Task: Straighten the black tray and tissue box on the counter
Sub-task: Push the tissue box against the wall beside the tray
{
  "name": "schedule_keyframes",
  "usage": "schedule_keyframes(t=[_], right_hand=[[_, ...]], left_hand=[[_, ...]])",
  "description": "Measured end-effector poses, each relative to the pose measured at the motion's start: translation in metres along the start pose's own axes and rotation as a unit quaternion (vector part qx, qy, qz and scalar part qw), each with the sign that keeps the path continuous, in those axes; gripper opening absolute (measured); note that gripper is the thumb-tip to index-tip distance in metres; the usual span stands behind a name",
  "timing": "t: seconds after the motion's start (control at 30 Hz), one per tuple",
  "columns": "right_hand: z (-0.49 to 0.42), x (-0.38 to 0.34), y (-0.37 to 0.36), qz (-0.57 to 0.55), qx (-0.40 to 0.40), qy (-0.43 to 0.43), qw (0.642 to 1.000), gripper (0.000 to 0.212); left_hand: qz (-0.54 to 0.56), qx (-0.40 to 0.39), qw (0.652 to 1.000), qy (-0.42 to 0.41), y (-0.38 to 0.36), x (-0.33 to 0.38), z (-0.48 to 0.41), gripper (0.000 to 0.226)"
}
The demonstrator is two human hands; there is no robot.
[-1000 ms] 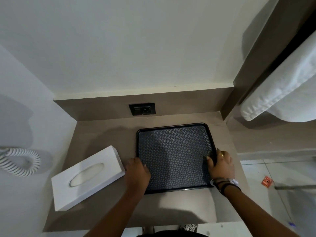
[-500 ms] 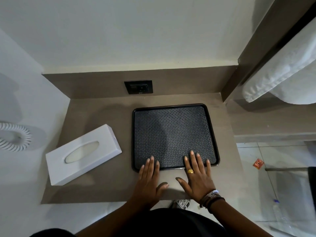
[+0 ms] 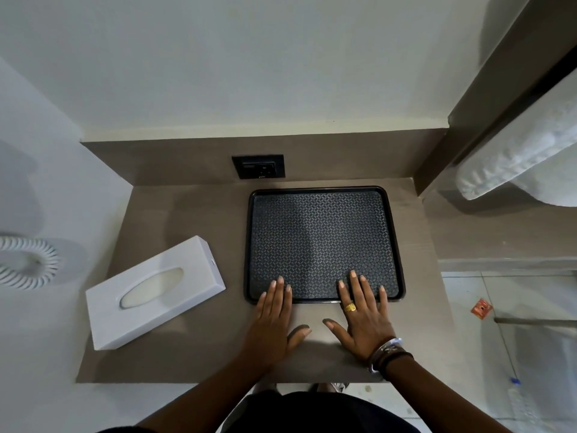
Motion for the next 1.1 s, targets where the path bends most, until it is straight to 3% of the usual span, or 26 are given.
schedule_keyframes(t=[0.2,0.57,0.7,0.87,0.97,1.1], right_hand=[[-0.025,0.004,0.008,0.009,0.007,0.009,1.0,0.084],[-0.032,0.002,0.017,-0.001,0.036,0.044,0.998,0.084],[-0.016,-0.023,0.019,-0.04,0.068,0.14,0.987,0.079],[-0.001,-0.07,0.004,-0.062,0.005,0.275,0.959,0.072],[-0.001,-0.098,-0.006,-0.009,-0.03,0.276,0.961,0.073],[-0.001,-0.124,-0.012,0.031,-0.043,0.247,0.968,0.078]], left_hand=[[0.001,0.037,0.999,-0.007,0.014,-0.007,-0.022,0.092],[0.011,0.032,0.999,-0.026,0.021,-0.014,-0.027,0.091],[0.059,0.086,0.995,-0.009,0.041,-0.033,-0.015,0.096],[0.027,0.14,0.989,0.046,0.076,-0.083,0.019,0.11],[-0.003,0.109,0.992,0.071,0.093,-0.125,0.039,0.121],[-0.01,-0.048,0.99,0.129,0.1,-0.196,0.054,0.149]])
Point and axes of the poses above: each hand's wrist, its own z-axis away from the middle knuckle, its own y-axis out of the back of the hand, x = y × z, the point moved 5 cm from there along -z, towards the middle knuckle, and after that the axes turned 5 degrees about -y, right-handed, at the moved point
